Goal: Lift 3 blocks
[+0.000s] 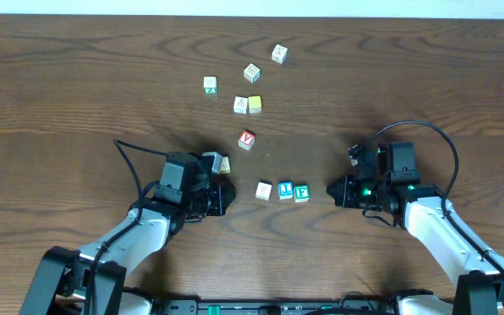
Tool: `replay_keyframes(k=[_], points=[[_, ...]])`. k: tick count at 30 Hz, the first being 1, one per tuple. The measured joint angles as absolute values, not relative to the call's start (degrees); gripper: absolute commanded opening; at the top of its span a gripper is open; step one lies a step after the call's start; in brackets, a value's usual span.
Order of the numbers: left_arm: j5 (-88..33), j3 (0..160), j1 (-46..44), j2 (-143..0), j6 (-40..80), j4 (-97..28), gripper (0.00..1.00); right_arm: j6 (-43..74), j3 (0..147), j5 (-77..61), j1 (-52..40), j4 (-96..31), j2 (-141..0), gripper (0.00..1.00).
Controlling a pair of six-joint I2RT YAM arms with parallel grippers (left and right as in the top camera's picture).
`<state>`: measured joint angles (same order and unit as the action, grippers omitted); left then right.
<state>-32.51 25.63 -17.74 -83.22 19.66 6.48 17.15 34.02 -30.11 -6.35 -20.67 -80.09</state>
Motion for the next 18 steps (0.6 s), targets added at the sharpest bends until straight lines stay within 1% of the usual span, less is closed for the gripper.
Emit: replay_keyframes(k=[6, 13, 18], points=[[-30.6, 25.6, -17.7, -83.2, 21.1, 6.5, 0.07, 18.9, 34.0, -27.6, -6.3, -21.2, -80.1, 0.01], [-30.2, 25.6, -17.7, -83.2, 24.4, 7.8, 0.07, 17.3, 34.0, -29.2, -6.3, -21.2, -80.1, 0.01], [-32.3, 25.6, -17.7, -83.2, 20.9, 9.1, 0.07, 14.5, 34.0, -31.5, -6.3, -21.1, -80.1, 0.01]])
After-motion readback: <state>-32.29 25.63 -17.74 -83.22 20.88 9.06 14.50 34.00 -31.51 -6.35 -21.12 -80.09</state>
